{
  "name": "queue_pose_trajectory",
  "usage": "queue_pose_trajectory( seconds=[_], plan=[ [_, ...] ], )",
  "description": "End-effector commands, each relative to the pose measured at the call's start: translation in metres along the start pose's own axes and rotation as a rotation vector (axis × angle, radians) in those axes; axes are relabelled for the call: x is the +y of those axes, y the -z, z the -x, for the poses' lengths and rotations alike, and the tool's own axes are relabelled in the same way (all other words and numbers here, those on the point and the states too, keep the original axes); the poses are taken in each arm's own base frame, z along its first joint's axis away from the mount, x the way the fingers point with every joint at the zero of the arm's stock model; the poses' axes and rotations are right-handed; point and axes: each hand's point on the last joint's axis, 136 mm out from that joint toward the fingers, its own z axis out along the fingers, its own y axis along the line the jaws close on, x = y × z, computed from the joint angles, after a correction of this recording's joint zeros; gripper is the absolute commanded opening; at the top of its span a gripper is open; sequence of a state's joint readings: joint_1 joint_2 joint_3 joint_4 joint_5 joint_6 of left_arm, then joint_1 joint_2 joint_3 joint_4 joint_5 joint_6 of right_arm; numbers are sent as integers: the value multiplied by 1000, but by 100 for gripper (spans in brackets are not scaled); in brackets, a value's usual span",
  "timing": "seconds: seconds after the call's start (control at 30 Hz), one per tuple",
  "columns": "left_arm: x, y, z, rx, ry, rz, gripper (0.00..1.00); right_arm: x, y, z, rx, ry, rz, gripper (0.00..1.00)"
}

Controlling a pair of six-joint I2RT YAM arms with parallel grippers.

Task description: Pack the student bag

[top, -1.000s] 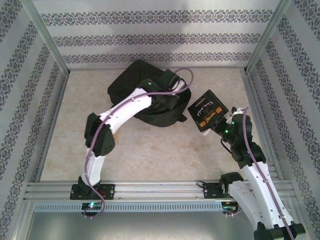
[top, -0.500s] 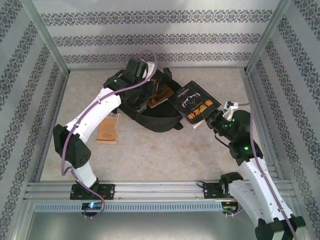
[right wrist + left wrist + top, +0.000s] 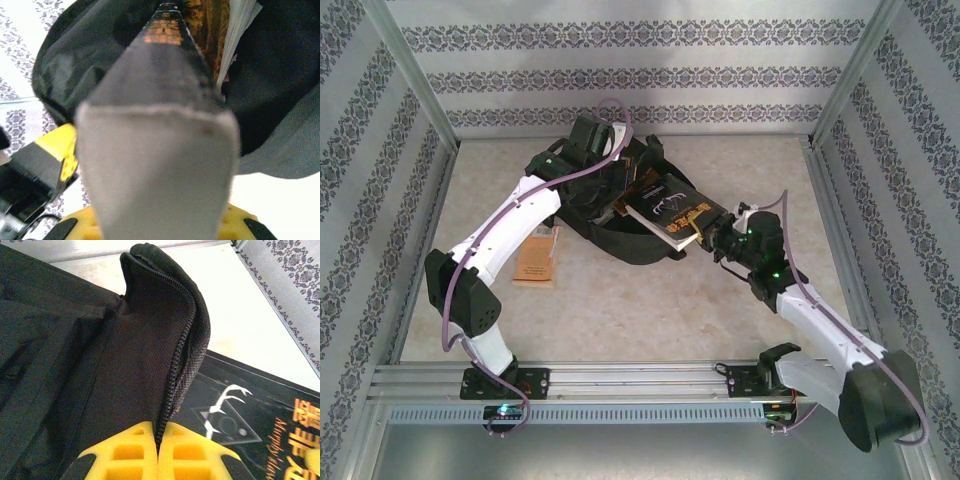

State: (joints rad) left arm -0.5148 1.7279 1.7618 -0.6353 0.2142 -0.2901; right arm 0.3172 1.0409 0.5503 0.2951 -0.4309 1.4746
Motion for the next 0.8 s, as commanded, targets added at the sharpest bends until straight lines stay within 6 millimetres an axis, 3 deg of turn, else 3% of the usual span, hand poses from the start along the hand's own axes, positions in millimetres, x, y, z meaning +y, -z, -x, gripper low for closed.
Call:
queue_pose_trajectory(
  seconds=[0.0,0.33,0.53,0.77],
  plan=[
    [-27,42,48,-174,-17,-91,0,49,-9,9,-36,73,157,0],
    [-37,55,57,-182,-29,-124,0,21,-77,3,40,135,71,0],
    [-44,52,55,-154,-25,-165,0,38,-139,-12,139,153,108,0],
    [-41,53,52,-142,-38,-148,0,43,-198,-9,187,118,153,0]
  ],
)
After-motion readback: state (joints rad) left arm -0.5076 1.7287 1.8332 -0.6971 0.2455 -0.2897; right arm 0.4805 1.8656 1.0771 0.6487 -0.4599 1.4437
